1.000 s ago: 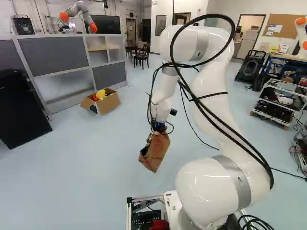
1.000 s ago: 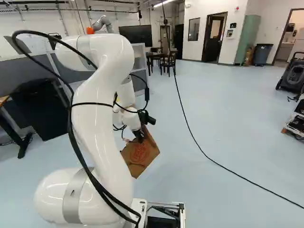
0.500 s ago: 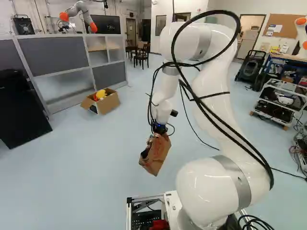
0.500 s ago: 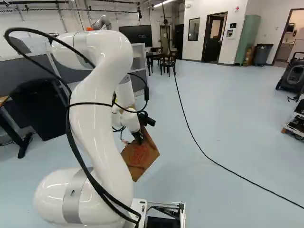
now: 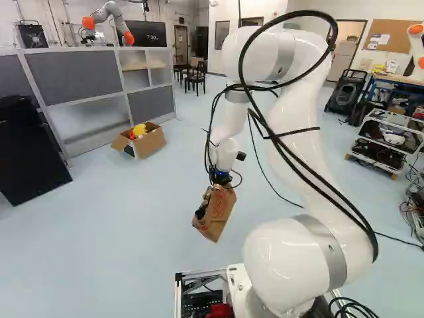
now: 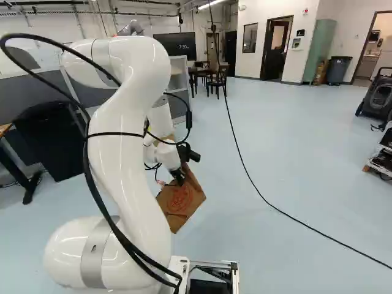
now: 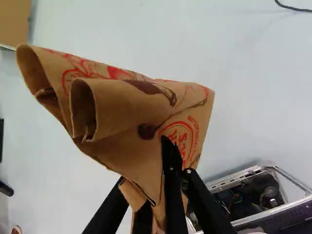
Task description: Pick up the grocery bag from the ground
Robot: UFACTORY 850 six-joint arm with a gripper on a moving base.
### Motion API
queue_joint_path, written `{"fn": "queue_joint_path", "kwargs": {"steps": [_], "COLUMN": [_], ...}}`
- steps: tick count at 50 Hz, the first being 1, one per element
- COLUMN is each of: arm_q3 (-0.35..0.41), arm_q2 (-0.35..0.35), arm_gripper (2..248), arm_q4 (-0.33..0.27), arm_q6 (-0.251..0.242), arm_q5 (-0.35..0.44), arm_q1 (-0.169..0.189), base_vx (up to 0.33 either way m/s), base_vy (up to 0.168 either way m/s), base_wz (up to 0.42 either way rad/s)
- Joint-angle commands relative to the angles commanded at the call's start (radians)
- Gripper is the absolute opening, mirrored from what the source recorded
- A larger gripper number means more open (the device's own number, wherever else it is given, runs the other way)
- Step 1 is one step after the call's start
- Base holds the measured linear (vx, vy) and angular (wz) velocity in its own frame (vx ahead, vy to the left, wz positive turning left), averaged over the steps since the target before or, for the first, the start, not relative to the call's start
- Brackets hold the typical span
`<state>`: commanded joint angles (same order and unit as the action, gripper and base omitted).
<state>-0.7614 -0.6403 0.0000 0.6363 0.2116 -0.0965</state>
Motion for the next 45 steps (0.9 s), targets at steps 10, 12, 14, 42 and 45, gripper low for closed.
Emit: {"fn": "queue_joint_path", "kwargs": {"steps": [10, 12, 14, 42, 45], "arm_q3": [0.024, 0.029, 0.035, 0.154, 0.171], "arm_q2": [0.032, 0.04, 0.048, 0.21, 0.233], "arm_gripper": [26, 26, 26, 26, 26], "arm_q4": [0.0, 0.0, 0.0, 0.0, 0.0], "arm_q6": [-0.022, -0.028, -0.033, -0.145, -0.161], "arm_q5": [0.023, 0.029, 0.035, 0.151, 0.167], "arm_q1": [0.003, 0.004, 0.005, 0.022, 0.024], "base_vx": [0.0, 0.0, 0.0, 0.0, 0.0], "base_vy": [0.0, 0.0, 0.0, 0.0, 0.0], "base_wz": [0.0, 0.0, 0.0, 0.0, 0.0]}}
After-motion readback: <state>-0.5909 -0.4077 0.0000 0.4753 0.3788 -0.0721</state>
